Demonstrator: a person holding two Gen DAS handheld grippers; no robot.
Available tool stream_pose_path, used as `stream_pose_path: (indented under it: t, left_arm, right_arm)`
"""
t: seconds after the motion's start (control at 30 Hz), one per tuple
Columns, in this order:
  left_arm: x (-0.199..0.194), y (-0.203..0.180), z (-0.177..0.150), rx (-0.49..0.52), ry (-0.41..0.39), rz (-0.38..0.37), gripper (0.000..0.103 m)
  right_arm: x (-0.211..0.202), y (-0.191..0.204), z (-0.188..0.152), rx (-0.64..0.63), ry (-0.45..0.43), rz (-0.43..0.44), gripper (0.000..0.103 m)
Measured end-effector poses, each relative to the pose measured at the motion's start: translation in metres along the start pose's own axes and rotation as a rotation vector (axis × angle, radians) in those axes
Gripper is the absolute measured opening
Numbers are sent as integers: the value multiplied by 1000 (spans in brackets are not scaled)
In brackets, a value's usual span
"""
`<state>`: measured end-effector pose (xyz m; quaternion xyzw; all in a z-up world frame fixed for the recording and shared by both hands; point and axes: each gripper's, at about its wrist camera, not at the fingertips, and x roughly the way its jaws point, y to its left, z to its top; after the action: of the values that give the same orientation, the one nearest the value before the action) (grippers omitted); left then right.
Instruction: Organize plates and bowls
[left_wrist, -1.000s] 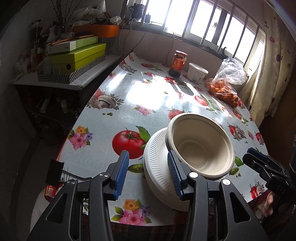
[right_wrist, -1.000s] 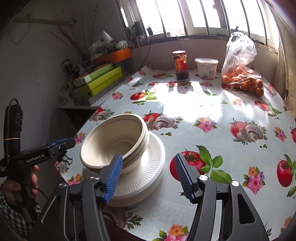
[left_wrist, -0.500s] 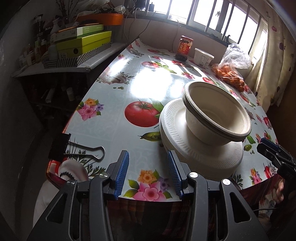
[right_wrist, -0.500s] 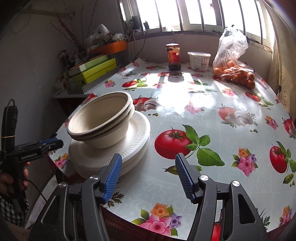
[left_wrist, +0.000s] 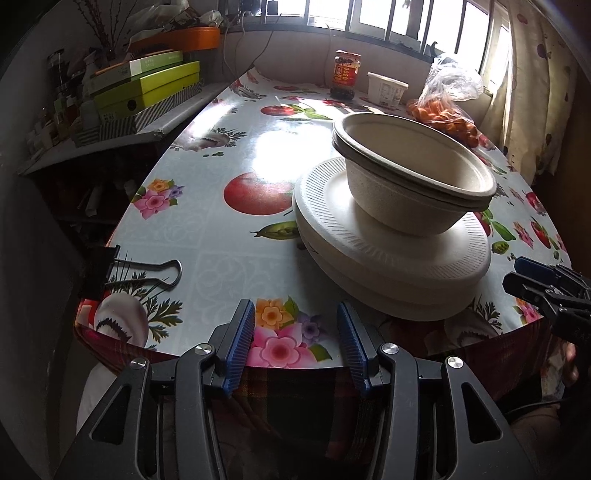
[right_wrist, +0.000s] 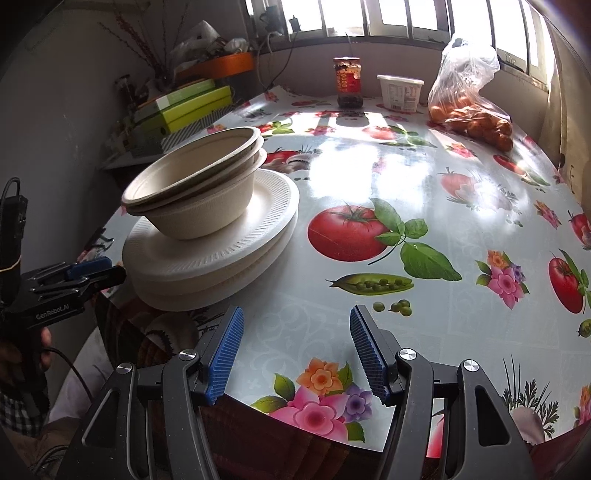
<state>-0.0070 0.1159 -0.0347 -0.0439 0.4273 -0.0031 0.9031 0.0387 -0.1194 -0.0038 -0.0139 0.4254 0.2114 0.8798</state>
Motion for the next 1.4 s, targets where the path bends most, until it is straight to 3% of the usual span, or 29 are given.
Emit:
stream_pose_path:
  t: [0.53, 1.4]
  left_arm:
    - [4, -15, -7, -10, -50, 92, 58]
    - [5, -16, -8, -31, -80, 107, 62]
  right_arm:
    - [7, 6, -4, -33, 9, -81, 67]
    - [10, 13, -5, -51, 4, -128, 74]
